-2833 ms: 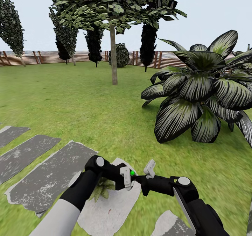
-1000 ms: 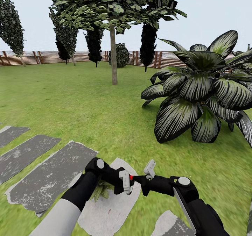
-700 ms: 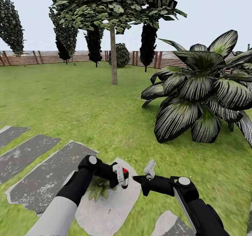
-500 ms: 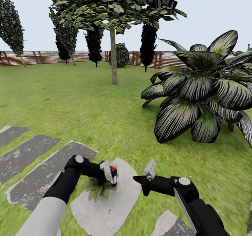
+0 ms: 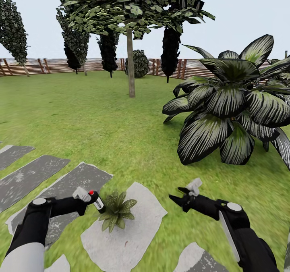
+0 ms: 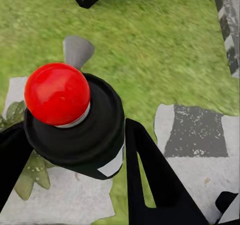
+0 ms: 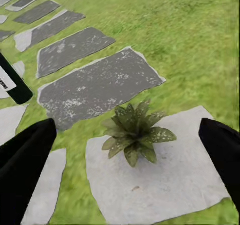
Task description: Pick up the pesticide atomizer in the garden and spray insectifuge to fully cover both potted plants in the garden.
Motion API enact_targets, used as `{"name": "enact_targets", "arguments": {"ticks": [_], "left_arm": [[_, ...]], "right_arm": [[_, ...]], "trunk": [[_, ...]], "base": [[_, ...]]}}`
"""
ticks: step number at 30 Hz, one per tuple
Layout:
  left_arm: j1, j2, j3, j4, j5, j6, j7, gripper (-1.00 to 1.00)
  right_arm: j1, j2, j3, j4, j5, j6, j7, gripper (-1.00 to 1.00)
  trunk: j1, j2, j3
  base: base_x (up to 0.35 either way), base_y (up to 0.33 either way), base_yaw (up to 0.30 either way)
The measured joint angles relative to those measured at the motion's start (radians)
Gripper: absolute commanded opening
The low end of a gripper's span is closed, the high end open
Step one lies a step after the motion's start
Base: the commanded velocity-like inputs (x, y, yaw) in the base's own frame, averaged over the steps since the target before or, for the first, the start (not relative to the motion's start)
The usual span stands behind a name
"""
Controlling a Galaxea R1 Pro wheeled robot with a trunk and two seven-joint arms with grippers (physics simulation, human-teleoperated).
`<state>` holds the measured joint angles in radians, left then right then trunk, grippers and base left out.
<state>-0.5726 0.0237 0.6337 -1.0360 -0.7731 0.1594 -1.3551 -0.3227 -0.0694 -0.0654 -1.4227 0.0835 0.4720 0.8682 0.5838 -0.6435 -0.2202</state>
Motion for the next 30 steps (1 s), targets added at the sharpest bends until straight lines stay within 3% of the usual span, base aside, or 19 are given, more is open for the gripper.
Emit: {"name": "enact_targets", "arguments": {"ticks": [3,6,8,10,13,15,17,18,22,24,26,28,30], "left_arm": [[0.005,0.000,0.040,-0.001,-0.002,-0.004,0.006,-1.00],[0.006,0.000,0.102,-0.001,-0.002,-0.004,0.009,-1.00],[0.006,-0.001,0.143,-0.001,-0.003,-0.003,0.019,-1.00],[0.007,0.000,0.206,0.001,-0.005,-0.006,0.126,-1.00],[0.047,-0.001,0.237,0.004,-0.006,-0.013,0.305,-1.00],[0.087,-0.001,0.241,0.004,-0.003,-0.017,0.389,-1.00],[0.114,-0.003,0.257,0.009,-0.001,-0.056,0.470,-1.00],[0.122,-0.004,0.288,0.013,-0.001,-0.098,0.511,-1.00],[0.130,-0.007,0.415,0.052,0.005,-0.203,0.582,-1.00],[0.134,-0.005,0.493,0.110,0.006,-0.246,0.591,-1.00],[0.143,-0.003,0.543,0.159,0.006,-0.275,0.594,-1.00],[0.167,-0.002,0.601,0.197,0.005,-0.298,0.597,-1.00],[0.183,-0.002,0.649,0.208,0.007,-0.306,0.620,-1.00]], "right_arm": [[0.000,-0.001,-0.029,-0.001,0.000,0.000,-0.001,1.00],[0.000,0.005,-0.129,0.000,0.005,0.000,-0.029,1.00],[0.000,0.006,-0.157,0.001,0.022,0.001,-0.126,1.00],[0.000,0.008,-0.168,0.006,0.039,-0.022,-0.307,1.00],[0.000,0.009,-0.174,0.114,0.043,-0.173,-0.416,1.00],[0.000,0.009,-0.174,0.211,0.042,-0.263,-0.487,1.00],[0.000,0.009,-0.174,0.288,0.040,-0.353,-0.537,1.00],[0.000,0.010,-0.174,0.333,0.038,-0.399,-0.549,1.00],[0.000,0.010,-0.175,0.492,0.035,-0.495,-0.561,1.00],[0.000,0.010,-0.184,0.587,0.033,-0.616,-0.562,1.00],[0.000,0.010,-0.200,0.681,0.031,-0.779,-0.563,1.00],[0.001,0.010,-0.219,0.834,0.024,-0.978,-0.565,1.00],[0.000,0.010,-0.226,0.952,0.018,-1.094,-0.563,1.00]], "trunk": [[0.000,0.000,0.000],[0.000,0.000,0.000],[0.000,0.000,0.000],[0.000,0.000,0.000],[0.000,0.000,0.000],[0.000,0.000,0.000],[0.000,0.000,0.000],[0.000,0.000,0.000],[0.000,0.000,0.000],[0.000,0.000,0.000],[0.000,0.000,0.000],[0.000,0.000,0.000],[0.000,0.000,0.000]], "base": [[0.000,0.000,0.000],[0.000,0.000,0.000],[0.000,0.000,0.000],[0.000,0.000,0.000],[0.000,0.000,0.000],[0.000,0.000,0.000],[0.000,0.000,0.000],[0.000,0.000,0.000],[0.000,0.000,0.000],[0.000,0.000,0.000],[0.000,0.000,0.000],[0.000,0.000,0.000],[0.000,0.000,0.000]]}}
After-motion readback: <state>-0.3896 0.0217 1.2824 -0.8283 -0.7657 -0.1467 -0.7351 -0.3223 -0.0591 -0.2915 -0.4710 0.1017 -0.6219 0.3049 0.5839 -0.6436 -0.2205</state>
